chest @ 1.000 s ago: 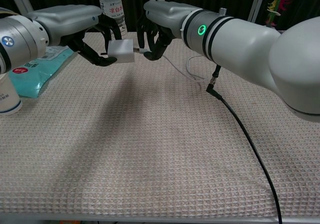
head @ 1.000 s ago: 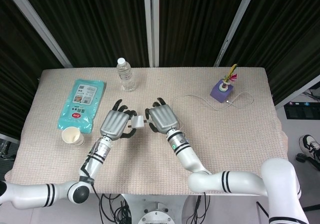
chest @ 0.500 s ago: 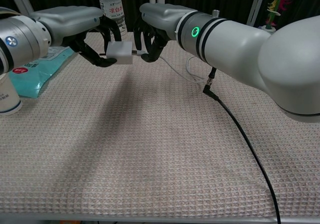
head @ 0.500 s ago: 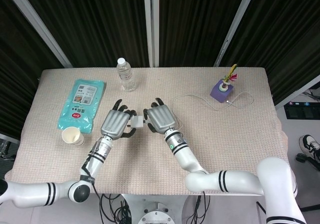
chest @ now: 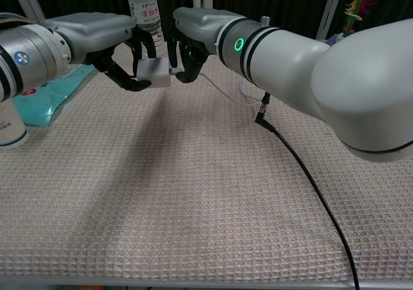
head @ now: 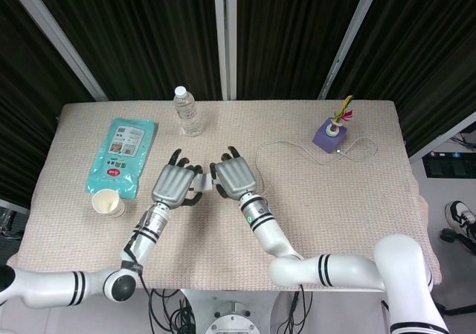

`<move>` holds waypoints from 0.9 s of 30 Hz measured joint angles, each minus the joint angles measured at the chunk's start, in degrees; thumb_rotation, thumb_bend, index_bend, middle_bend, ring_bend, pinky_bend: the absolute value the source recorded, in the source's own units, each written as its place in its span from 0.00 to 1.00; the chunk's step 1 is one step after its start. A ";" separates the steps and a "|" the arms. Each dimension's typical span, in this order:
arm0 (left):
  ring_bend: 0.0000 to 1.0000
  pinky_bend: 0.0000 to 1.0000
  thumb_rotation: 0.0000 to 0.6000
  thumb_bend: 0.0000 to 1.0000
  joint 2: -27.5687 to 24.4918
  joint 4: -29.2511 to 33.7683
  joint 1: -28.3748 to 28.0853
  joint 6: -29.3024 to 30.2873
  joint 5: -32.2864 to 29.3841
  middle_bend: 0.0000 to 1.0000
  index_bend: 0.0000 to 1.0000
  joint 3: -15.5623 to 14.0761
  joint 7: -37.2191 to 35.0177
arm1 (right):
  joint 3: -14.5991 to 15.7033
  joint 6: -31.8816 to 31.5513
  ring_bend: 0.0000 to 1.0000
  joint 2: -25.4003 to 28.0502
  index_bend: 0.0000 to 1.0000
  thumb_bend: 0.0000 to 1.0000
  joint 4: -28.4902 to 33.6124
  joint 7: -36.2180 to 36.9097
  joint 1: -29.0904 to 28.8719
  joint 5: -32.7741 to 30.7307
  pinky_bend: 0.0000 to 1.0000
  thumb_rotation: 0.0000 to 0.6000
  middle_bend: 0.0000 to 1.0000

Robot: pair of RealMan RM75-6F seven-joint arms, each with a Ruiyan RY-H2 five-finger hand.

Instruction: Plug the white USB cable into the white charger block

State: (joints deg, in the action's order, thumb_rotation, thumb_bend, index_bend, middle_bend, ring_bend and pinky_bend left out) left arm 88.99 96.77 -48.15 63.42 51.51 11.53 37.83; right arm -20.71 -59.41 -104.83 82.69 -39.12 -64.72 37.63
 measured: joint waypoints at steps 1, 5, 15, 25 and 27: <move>0.20 0.04 0.79 0.38 0.03 -0.02 -0.05 0.00 -0.06 0.41 0.45 -0.02 0.11 | -0.03 -0.07 0.25 -0.18 0.58 0.33 -0.11 0.01 -0.07 -0.04 0.09 1.00 0.56; 0.20 0.04 0.79 0.38 0.24 -0.08 -0.38 0.08 -0.46 0.41 0.45 -0.24 0.97 | -0.19 -0.48 0.25 -0.93 0.58 0.33 -0.62 -0.09 -0.37 -0.34 0.08 1.00 0.56; 0.20 0.04 0.78 0.38 0.40 -0.36 -0.59 0.35 -0.79 0.41 0.45 -0.41 0.57 | 0.30 -0.50 0.18 -0.61 0.37 0.21 -0.29 -0.60 -0.24 -0.73 0.04 1.00 0.42; 0.20 0.04 0.79 0.38 -0.40 -2.14 0.96 0.24 1.21 0.39 0.45 -1.50 -3.11 | 1.99 -1.63 0.04 3.05 0.00 0.00 3.40 0.06 2.62 -0.49 0.01 1.00 0.18; 0.17 0.04 0.81 0.38 -0.34 -2.92 1.25 -0.15 1.51 0.37 0.43 -1.93 -3.86 | 2.43 -1.93 0.04 4.00 0.00 0.00 4.21 0.15 3.23 -0.18 0.01 1.00 0.17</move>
State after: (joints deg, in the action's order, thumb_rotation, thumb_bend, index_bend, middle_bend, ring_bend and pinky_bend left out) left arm 88.64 93.85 -46.90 63.27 53.02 9.60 33.97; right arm -18.28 -61.34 -100.83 86.91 -38.97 -61.49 37.44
